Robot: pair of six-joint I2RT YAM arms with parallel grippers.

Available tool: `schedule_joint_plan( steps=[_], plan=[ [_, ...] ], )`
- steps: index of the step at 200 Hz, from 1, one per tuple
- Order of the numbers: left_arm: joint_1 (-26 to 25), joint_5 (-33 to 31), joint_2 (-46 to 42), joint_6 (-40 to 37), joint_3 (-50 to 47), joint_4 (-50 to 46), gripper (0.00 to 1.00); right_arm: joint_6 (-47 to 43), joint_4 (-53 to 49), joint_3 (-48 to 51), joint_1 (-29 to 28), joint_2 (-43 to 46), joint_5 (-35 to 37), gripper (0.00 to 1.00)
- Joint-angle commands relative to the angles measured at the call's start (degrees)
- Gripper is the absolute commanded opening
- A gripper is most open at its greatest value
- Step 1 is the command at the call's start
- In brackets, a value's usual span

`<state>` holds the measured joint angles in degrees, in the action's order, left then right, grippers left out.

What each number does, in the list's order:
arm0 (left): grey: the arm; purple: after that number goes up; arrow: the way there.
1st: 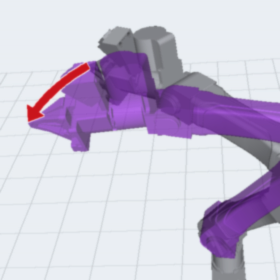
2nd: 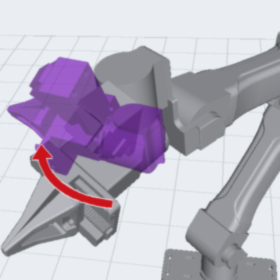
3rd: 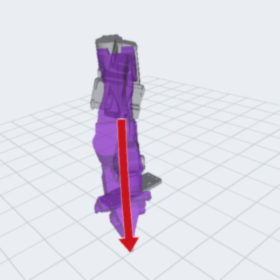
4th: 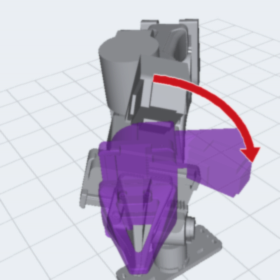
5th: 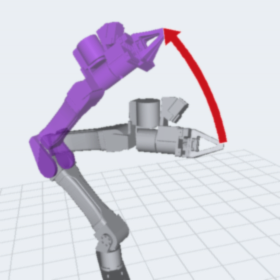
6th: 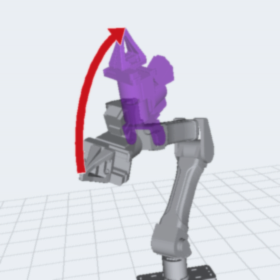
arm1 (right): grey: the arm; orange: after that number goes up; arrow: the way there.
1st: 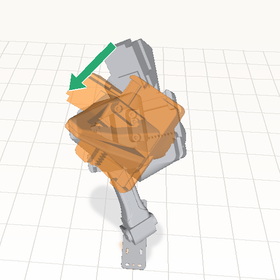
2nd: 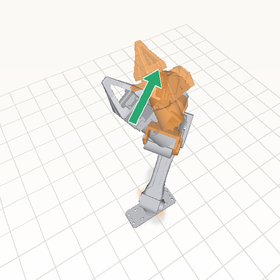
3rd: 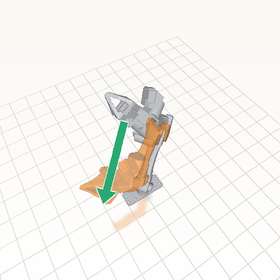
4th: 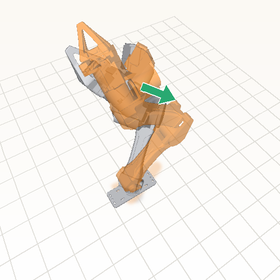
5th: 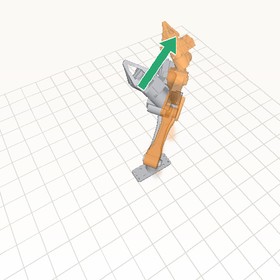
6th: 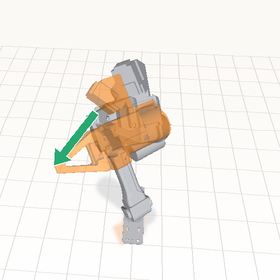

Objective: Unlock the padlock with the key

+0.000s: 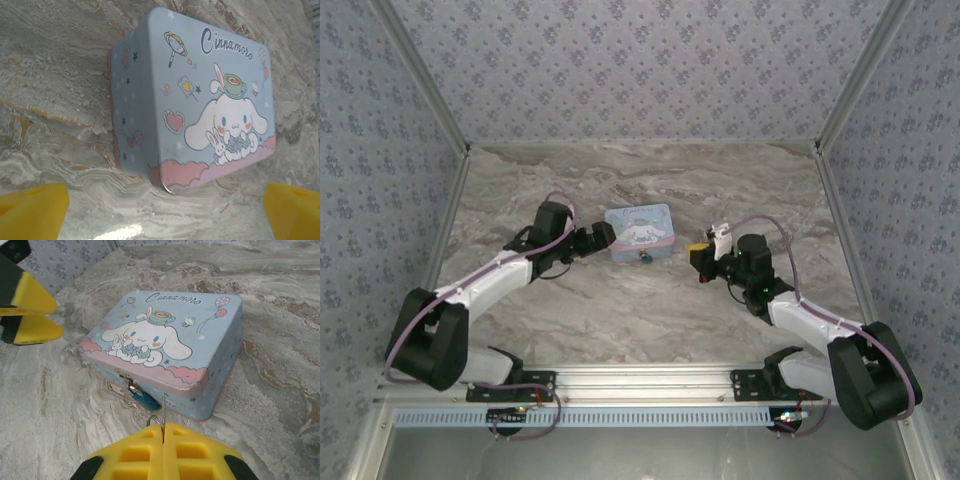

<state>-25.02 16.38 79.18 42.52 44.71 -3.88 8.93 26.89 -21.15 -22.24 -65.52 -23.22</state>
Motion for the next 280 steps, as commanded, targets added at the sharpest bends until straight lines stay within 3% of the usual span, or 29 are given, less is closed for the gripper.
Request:
schedule_joint_plan(
  steps=[1,36,123,176,221,280],
  plan=[
    [-0.18,2.57,2.01,-4.18,3.53,-0.69,0.99,-0.59,-4.13,0.40,0.33,1.07,-0.01,0.00],
    [-2.22,2.01,1.03,-7.09,4.40,-0.41,0.98,0.04,-3.16,0.58,0.27,1.18,-1.27,0.00],
    [-1.16,1.72,6.62,-6.06,6.14,1.22,0.97,-0.22,-5.90,-0.21,-0.78,1.59,-0.26,0.00],
    [-8.49,-2.94,5.76,-13.98,15.06,-6.54,0.93,-0.37,-11.16,0.11,-1.14,7.51,5.91,0.00],
    [-13.64,1.05,14.58,-14.18,23.55,-5.62,0.92,0.10,-18.50,0.49,-1.23,14.64,9.46,0.00],
    [-16.77,5.29,27.65,-15.10,35.93,-7.33,0.89,1.26,-24.52,0.30,-1.32,21.80,12.81,0.00]
  ],
)
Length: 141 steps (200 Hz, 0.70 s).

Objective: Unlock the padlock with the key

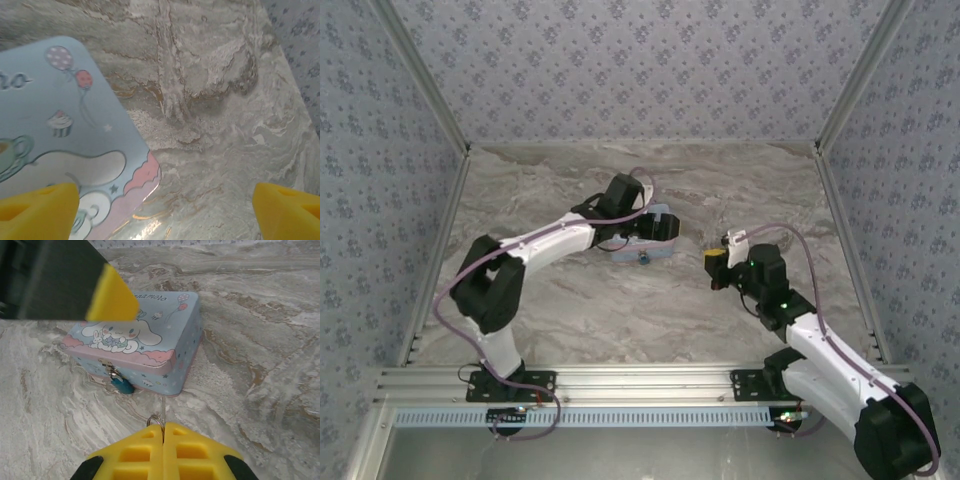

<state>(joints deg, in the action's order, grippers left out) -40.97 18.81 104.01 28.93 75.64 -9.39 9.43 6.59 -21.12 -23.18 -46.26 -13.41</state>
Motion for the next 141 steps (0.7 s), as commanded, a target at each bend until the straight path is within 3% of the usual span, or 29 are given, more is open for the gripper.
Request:
schedule_joint_plan(
  steps=[1,55,141],
  plan=[
    [-0.84,2.88,2.98,-1.51,5.15,-1.89,0.89,0.76,-4.31,0.28,-0.38,2.61,3.02,0.00],
    [-2.54,4.04,8.68,-2.57,10.97,-5.37,0.89,0.70,-13.42,-3.71,-0.38,6.58,9.39,0.00],
    [-4.09,2.14,9.82,-4.47,9.95,-10.86,0.88,-0.24,-17.74,-5.74,-0.14,8.12,12.79,0.00]
  ],
)
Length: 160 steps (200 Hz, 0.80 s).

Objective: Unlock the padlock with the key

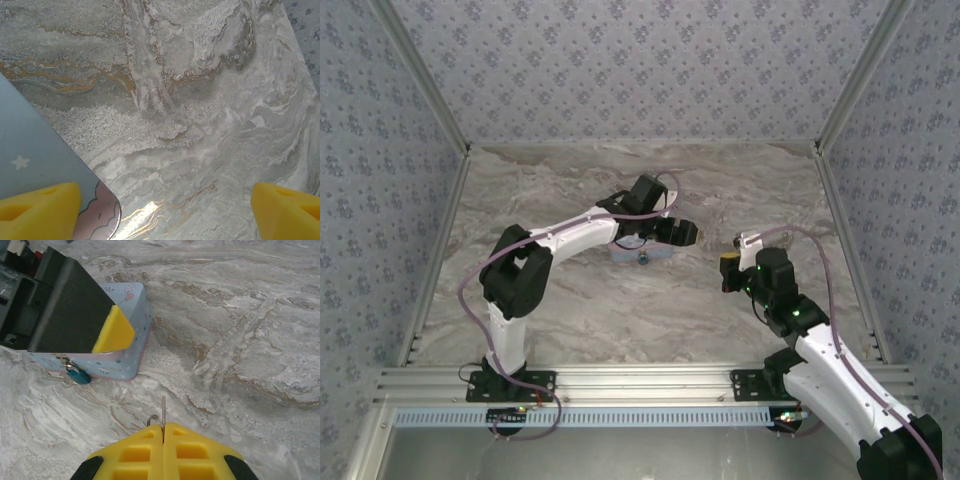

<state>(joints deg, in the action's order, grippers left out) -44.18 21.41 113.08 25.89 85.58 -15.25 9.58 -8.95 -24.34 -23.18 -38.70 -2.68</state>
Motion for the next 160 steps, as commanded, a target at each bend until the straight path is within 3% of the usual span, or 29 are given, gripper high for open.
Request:
schedule_joint_plan(
  steps=[1,160],
  plan=[
    [-0.89,-0.43,0.75,-1.40,-0.07,-5.03,0.88,-0.42,-2.20,-2.59,-0.13,0.55,2.06,0.00],
    [-3.91,-0.92,-16.27,1.88,-19.65,-2.01,0.88,0.08,-0.38,-2.62,1.08,-3.38,-0.36,0.00]
  ],
)
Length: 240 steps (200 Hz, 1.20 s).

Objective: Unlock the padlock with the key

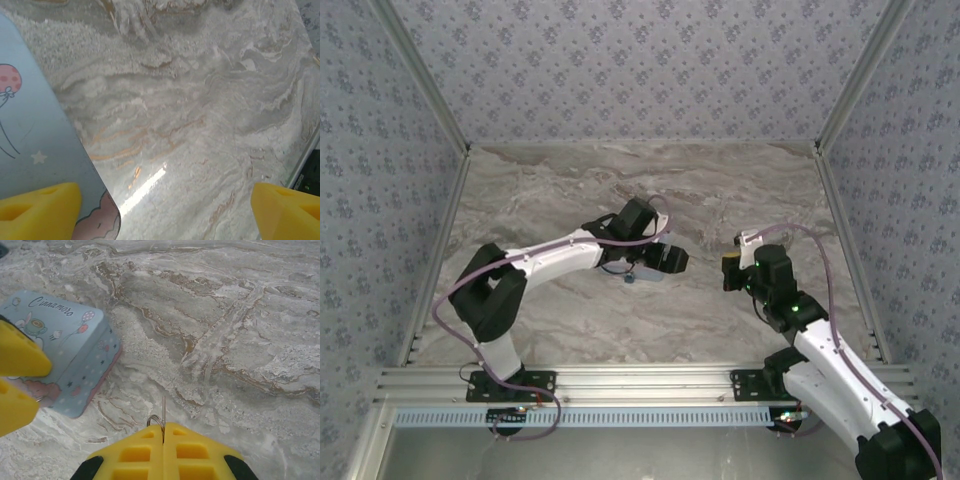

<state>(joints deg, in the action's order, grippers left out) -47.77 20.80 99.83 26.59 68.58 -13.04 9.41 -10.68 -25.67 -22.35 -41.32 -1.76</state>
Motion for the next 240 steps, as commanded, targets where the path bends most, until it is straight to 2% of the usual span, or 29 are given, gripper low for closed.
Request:
schedule_joint_plan(
  steps=[1,81,124,149,183,203,240],
  plan=[
    [-0.36,-0.36,-3.13,1.18,-2.74,-4.25,0.88,0.30,1.31,-1.30,0.27,-0.77,-1.25,0.00],
    [-0.39,-2.06,-11.28,2.87,-11.16,-3.58,0.89,1.40,4.27,-0.69,-0.14,-4.03,-3.62,0.00],
    [0.84,-4.67,-19.80,0.35,-14.78,-0.37,0.92,4.63,14.50,0.82,-2.07,-8.40,-12.91,0.00],
    [4.10,-4.06,-27.86,0.87,-22.61,5.01,0.93,7.02,23.03,1.59,-5.37,-12.12,-17.09,0.00],
    [8.44,-3.03,-38.69,0.21,-33.49,10.75,0.94,10.48,31.06,-1.10,-10.44,-21.64,-20.59,0.00],
    [9.27,-4.39,-43.21,-1.02,-38.75,13.18,0.95,13.38,33.61,-3.89,-12.36,-27.76,-20.94,0.00],
    [9.27,-7.69,-49.27,-2.81,-48.62,19.50,0.95,16.28,36.20,-7.23,-15.54,-35.17,-16.60,0.00]
  ],
)
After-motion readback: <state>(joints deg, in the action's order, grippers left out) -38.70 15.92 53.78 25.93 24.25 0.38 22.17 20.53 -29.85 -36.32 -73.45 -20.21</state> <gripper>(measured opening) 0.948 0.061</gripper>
